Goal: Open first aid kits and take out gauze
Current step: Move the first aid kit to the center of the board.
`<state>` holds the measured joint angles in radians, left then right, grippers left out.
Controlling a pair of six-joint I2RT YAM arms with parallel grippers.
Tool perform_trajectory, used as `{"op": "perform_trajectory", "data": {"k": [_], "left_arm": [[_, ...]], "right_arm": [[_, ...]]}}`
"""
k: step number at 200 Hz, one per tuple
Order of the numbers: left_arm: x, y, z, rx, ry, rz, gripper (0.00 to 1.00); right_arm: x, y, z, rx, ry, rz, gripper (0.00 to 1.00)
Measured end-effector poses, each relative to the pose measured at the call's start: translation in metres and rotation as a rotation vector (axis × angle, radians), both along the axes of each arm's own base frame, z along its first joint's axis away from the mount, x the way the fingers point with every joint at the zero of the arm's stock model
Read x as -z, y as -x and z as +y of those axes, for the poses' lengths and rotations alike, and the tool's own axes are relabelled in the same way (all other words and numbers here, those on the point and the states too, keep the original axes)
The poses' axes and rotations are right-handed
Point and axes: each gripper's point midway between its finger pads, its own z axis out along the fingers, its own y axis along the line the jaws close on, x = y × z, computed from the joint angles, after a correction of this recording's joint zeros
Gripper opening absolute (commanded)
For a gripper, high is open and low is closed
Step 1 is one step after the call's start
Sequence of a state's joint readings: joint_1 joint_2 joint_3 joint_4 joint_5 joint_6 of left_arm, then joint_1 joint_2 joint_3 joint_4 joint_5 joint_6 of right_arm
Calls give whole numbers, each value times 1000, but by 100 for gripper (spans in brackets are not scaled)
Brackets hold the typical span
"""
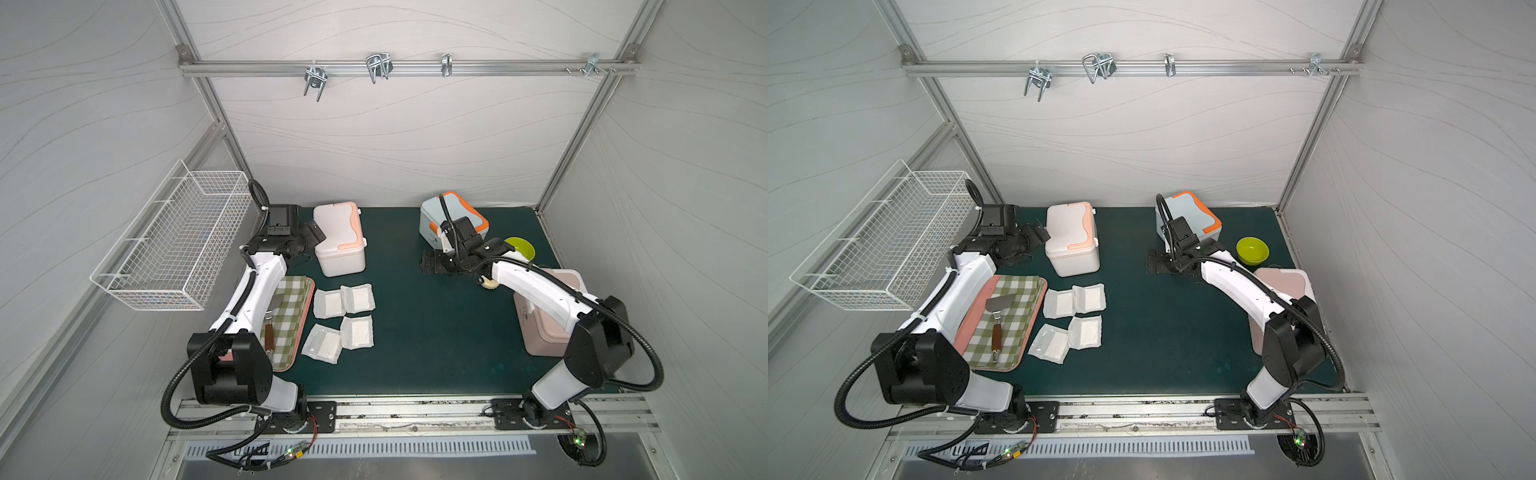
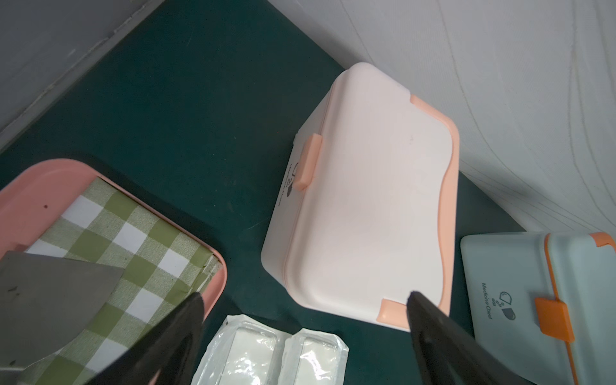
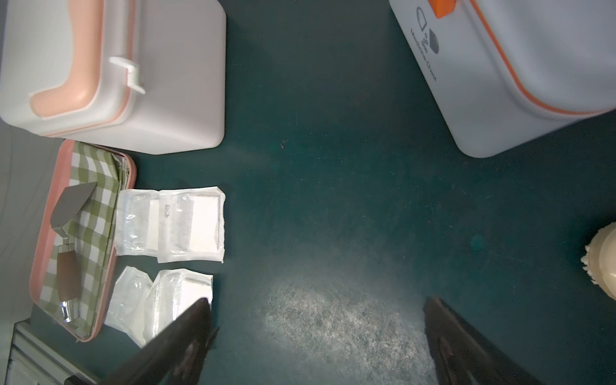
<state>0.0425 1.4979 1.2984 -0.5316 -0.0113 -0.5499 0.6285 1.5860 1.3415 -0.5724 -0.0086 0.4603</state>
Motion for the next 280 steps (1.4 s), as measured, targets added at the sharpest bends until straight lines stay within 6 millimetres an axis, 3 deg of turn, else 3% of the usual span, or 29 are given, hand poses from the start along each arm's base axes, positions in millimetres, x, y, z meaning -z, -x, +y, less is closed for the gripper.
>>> {"op": "perform_trajectory", "data": {"k": [49, 75, 112, 173, 214, 246, 280], "left_arm": [[40, -42, 8, 13, 73, 75, 93], [53, -62, -2, 53, 125, 87, 91], [54, -80, -27, 135, 177, 52, 90], [55, -80, -115, 329, 155, 40, 90], [55, -71, -159, 424, 150, 39, 90], [55, -69, -170, 448, 145, 37, 91], [54, -63, -156, 415, 141, 51, 92]], "right_arm": [[-19, 3, -11, -6, -67, -46, 99], [-24, 0, -17, 5, -99, -74, 99], [-22, -7, -21, -7, -118, -76, 99], [-17, -28, -16, -84, -245, -41, 98], [-23, -53, 9, -143, -305, -44, 93], [-37, -89, 28, -174, -331, -92, 87], [-39, -128, 51, -206, -378, -102, 75]]}}
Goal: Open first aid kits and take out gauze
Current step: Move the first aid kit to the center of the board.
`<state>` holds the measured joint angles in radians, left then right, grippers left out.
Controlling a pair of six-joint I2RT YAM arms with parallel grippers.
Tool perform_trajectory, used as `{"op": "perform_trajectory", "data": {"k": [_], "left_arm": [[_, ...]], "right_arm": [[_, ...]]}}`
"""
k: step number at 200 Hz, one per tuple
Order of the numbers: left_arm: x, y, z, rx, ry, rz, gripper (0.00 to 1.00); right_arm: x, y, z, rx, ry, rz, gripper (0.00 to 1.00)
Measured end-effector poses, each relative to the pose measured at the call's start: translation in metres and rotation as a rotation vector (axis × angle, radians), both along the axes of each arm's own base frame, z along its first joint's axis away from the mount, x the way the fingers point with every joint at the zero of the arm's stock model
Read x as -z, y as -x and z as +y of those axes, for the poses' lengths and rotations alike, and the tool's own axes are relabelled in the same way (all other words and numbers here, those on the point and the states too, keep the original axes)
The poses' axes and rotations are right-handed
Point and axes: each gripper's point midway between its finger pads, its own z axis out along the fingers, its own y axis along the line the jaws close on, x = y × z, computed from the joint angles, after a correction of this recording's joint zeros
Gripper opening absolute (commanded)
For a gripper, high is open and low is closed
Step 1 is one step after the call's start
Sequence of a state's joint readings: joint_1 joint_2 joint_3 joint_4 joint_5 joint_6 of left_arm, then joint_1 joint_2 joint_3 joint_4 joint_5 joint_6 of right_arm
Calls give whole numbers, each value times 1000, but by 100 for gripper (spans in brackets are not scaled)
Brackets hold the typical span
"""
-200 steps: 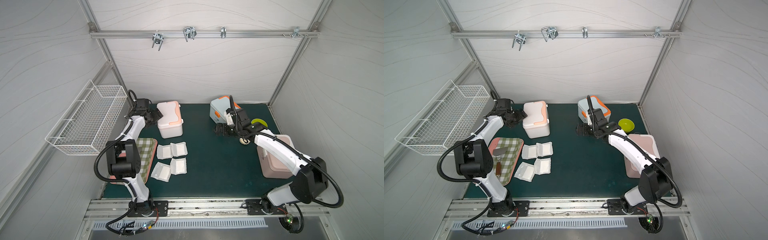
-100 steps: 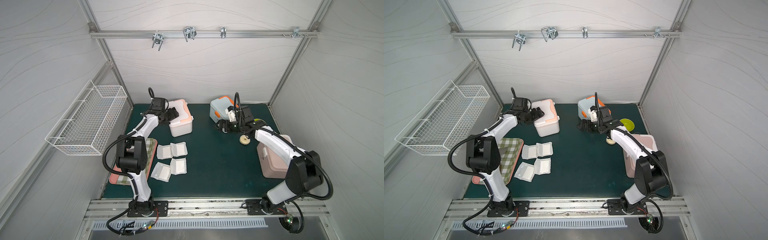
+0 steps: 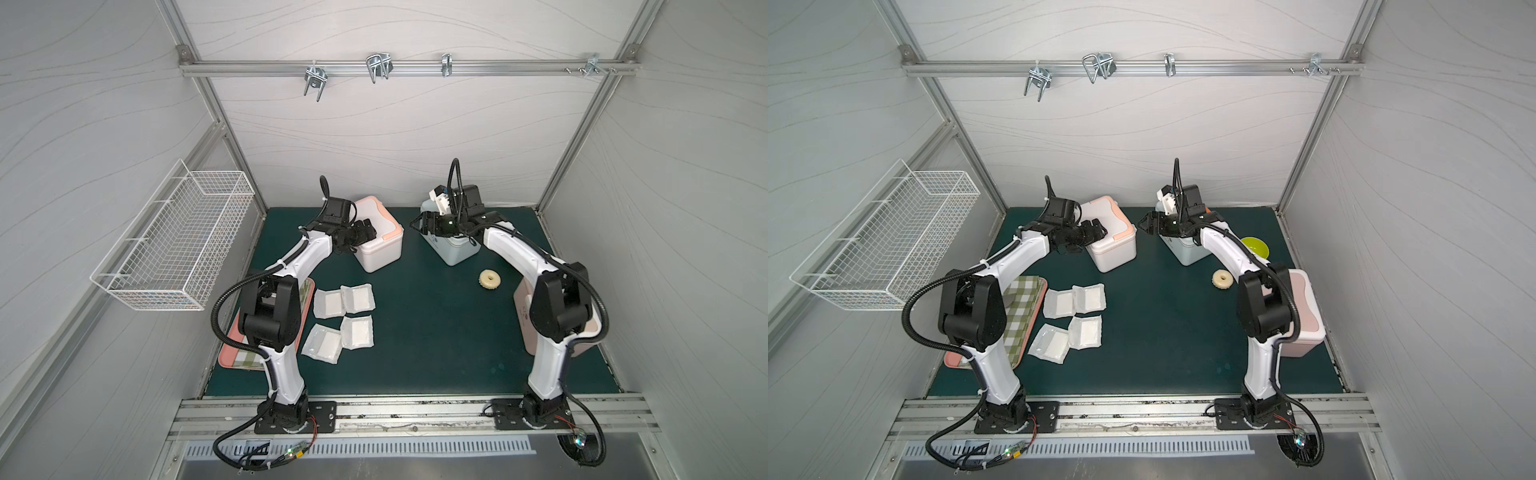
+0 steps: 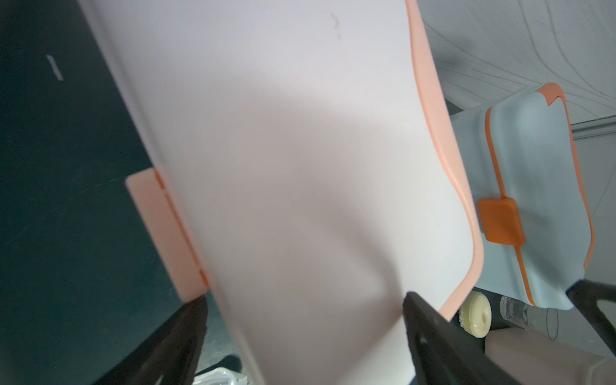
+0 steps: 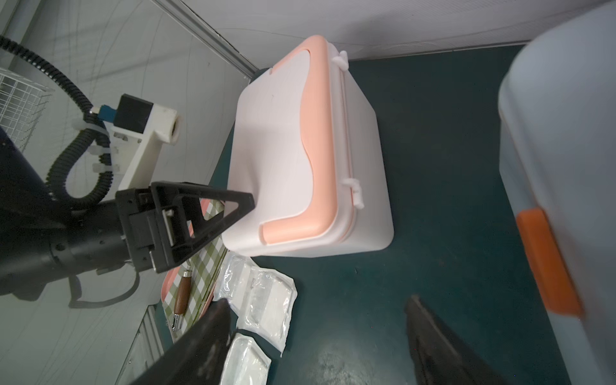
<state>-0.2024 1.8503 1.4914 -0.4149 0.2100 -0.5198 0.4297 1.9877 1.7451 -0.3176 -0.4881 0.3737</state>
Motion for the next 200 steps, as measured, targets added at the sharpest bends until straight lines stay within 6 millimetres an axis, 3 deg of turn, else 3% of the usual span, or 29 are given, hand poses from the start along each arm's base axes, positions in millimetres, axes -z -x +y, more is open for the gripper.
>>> {"op": "perform_trajectory", "data": {"k": [51, 70, 96, 133, 169, 200], "left_arm": [[-10, -3, 69, -154, 62, 16, 92], [-5, -7, 78, -173, 95, 35, 92], [8, -21, 61, -136, 158, 53, 91], [8, -42, 22, -44, 200, 36, 90], [8, -34, -14, 22, 198, 51, 90], [9, -23, -30, 44, 188, 62, 90]], "right_arm": [[22, -35, 34, -51, -80, 67, 73], [27, -44, 46, -68, -99, 80, 73], [32, -48, 60, -92, -115, 92, 72], [43, -43, 69, -104, -105, 123, 70], [59, -45, 64, -93, -86, 165, 70], [64, -43, 53, -84, -80, 173, 70]]}}
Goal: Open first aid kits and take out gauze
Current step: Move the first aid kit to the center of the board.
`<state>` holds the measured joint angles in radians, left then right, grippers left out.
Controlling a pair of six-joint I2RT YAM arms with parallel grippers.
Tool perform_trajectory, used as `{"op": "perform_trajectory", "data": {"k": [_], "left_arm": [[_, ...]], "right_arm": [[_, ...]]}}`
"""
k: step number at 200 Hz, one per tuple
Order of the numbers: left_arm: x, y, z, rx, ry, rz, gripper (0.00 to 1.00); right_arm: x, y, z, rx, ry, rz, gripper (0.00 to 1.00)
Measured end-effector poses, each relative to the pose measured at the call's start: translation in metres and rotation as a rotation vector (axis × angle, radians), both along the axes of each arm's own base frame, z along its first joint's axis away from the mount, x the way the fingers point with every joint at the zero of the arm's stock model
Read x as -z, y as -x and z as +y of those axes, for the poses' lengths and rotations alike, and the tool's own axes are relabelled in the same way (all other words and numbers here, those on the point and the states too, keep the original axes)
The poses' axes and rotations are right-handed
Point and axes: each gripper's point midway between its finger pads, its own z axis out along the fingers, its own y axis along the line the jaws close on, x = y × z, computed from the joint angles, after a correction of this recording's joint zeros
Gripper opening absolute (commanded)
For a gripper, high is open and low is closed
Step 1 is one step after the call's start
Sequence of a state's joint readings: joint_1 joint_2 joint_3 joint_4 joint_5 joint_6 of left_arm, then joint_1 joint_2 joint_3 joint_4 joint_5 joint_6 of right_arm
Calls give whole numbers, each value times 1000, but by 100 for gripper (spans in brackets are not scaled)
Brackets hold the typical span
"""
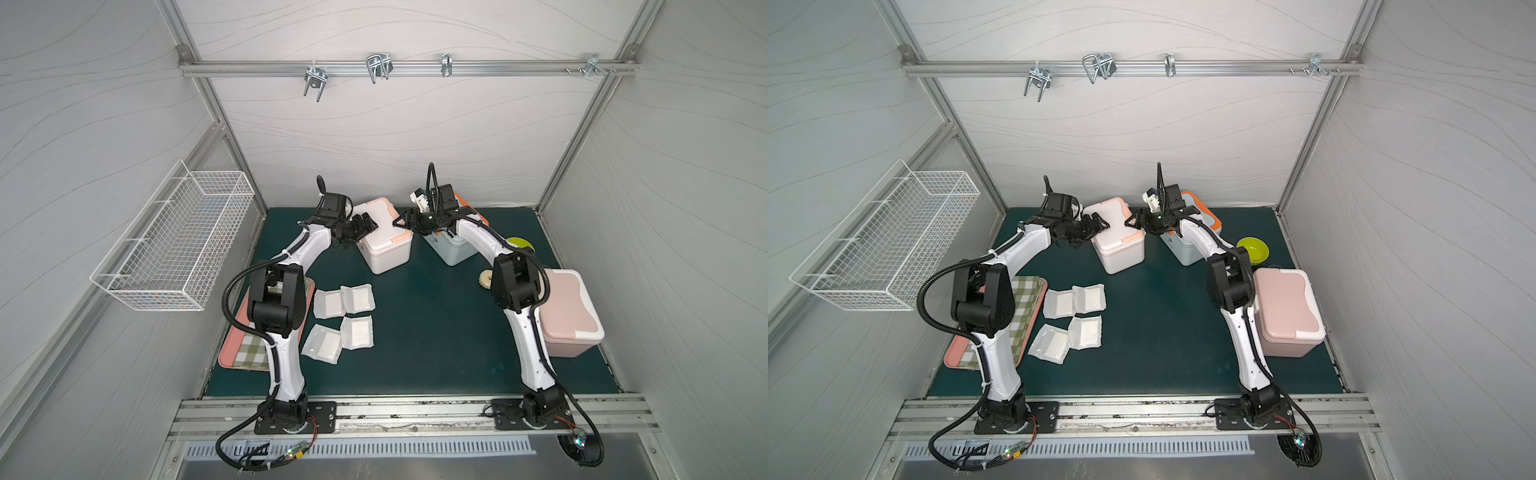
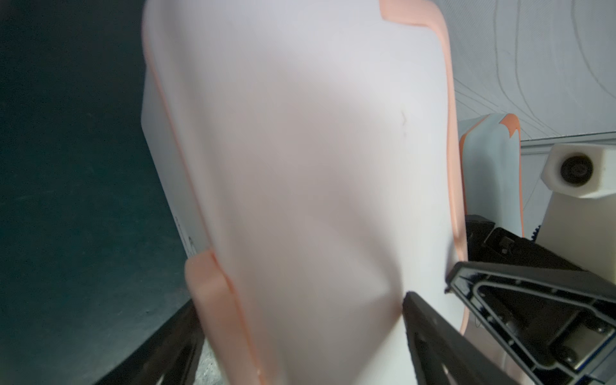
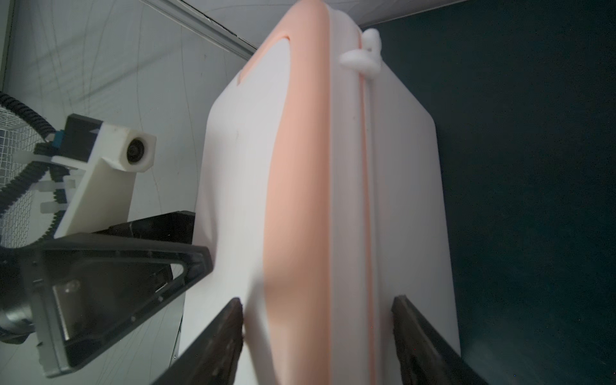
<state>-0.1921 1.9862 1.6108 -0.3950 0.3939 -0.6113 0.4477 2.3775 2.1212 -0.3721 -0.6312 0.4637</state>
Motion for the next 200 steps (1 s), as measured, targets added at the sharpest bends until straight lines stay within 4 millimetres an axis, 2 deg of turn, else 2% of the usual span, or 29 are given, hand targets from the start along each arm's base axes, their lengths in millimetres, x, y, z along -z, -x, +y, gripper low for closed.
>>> {"op": "perform_trajectory", "data": {"k": [39, 98, 155, 200], "left_arm": [[0, 23, -22, 36, -13, 14, 90], [0, 85, -74, 151, -27, 21, 90], [0, 130, -113, 249, -90, -5, 90], [-2, 178, -141, 348, -144, -38, 90]], "right_arm": [[-1, 26, -22, 26, 47, 9, 71], [0, 69, -57, 64, 140, 24, 72], [3, 138, -102, 106, 226, 55, 74], [3, 197, -133, 131, 271, 39, 75]]}}
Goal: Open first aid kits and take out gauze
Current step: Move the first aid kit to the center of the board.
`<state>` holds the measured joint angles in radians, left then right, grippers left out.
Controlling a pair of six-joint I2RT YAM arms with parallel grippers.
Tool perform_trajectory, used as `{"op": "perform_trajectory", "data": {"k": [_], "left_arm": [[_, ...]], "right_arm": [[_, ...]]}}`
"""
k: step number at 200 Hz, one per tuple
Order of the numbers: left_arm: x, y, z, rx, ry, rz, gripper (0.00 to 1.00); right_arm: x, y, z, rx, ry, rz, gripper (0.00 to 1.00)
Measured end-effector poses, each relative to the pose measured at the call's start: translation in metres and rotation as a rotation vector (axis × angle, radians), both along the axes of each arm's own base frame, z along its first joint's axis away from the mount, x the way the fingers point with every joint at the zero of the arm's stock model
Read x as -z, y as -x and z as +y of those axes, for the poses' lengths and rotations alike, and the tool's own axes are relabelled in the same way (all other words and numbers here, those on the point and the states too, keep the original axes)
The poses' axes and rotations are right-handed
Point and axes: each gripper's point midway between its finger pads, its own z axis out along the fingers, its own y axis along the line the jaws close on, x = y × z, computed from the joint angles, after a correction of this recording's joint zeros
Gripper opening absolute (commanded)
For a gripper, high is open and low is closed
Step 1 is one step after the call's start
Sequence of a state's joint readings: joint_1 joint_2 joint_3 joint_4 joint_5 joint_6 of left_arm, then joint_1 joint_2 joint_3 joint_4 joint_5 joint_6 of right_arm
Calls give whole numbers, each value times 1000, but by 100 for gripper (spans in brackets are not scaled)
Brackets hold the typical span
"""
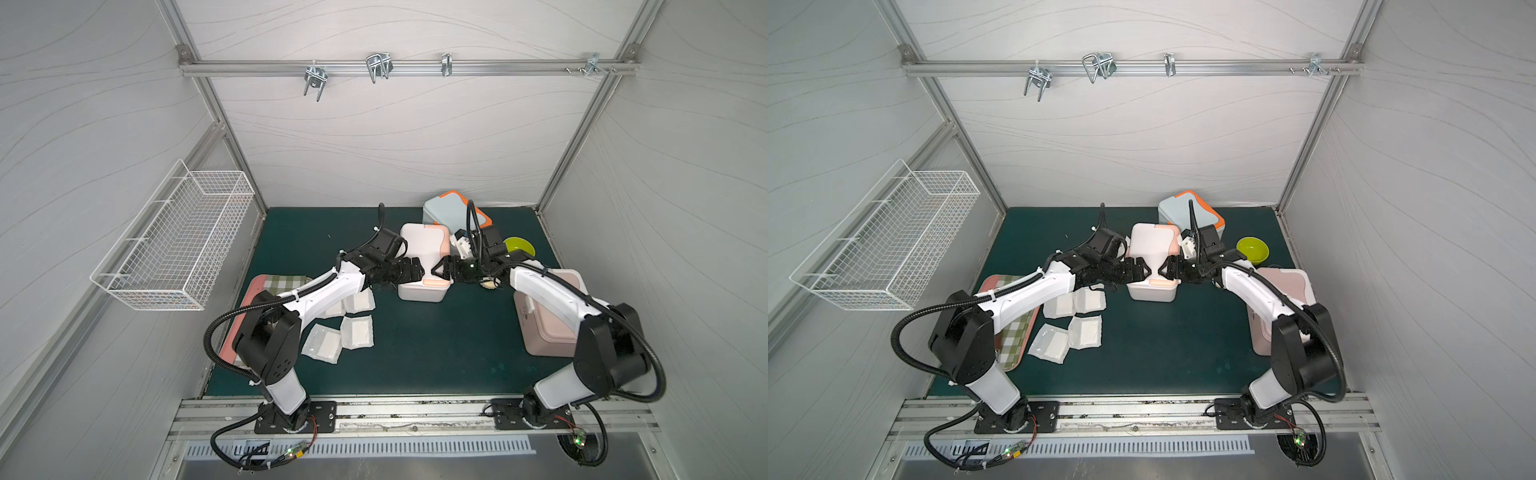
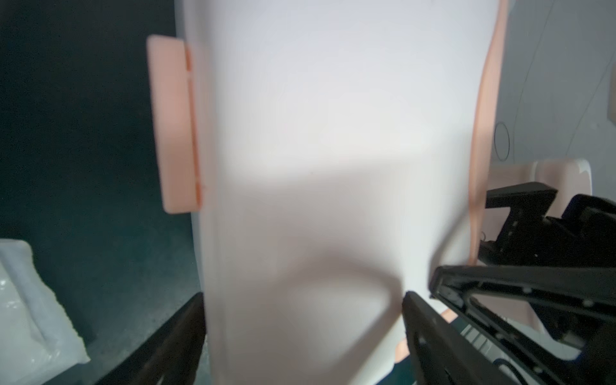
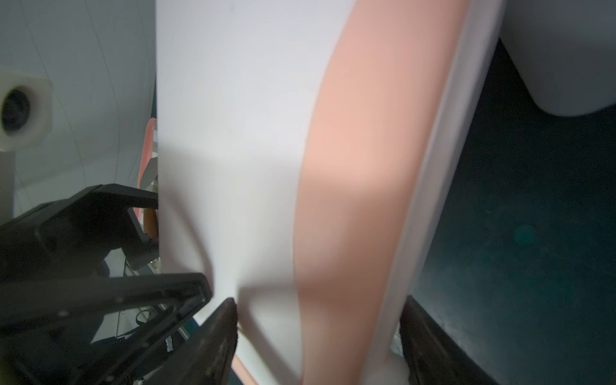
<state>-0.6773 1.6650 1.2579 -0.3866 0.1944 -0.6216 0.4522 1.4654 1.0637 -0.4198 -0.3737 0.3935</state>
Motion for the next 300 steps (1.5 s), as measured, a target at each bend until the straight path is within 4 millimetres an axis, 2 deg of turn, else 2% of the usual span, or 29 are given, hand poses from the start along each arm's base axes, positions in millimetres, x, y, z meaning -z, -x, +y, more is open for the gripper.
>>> {"op": "perform_trajectory", "data": {"k": [48, 95, 115, 132, 143, 159, 171, 191, 210, 235, 256, 275, 300], "left_arm": [[9, 60, -23, 128, -37, 23, 90], [14, 97, -28, 192, -22, 72, 91], [9, 107, -34, 225, 1, 86, 91], [-2, 113, -40, 251, 44, 79, 91], [-11, 116, -41, 259, 69, 72, 91], [-21, 117, -41, 261, 90, 52, 92], [-29, 116, -39, 257, 97, 32, 94], [-41, 110, -29, 232, 95, -13, 95], [-49, 94, -15, 193, 87, -42, 95], [-62, 51, 12, 102, 67, -88, 95], [-72, 10, 26, 42, 52, -141, 95], [-68, -20, 27, 23, 47, -165, 95], [-47, -44, 14, 55, 38, -140, 94]], "right_arm": [[6, 58, -26, -10, 37, 4, 78], [4, 79, -36, -7, 56, 18, 81], [3, 83, -35, -16, 46, 37, 80], [-2, 87, -30, -39, 19, 51, 82], [-6, 91, -28, -50, 5, 55, 86], [-12, 96, -30, -50, -3, 50, 99], [-18, 98, -34, -45, -5, 34, 99], [-29, 95, -43, -10, -6, 1, 99], [-38, 86, -53, 42, 10, -37, 99], [-48, 71, -62, 107, 32, -76, 99], [-49, 60, -65, 138, 41, -104, 99], [-47, 49, -68, 166, 46, -112, 99], [-41, 29, -73, 204, 39, -108, 95]]}}
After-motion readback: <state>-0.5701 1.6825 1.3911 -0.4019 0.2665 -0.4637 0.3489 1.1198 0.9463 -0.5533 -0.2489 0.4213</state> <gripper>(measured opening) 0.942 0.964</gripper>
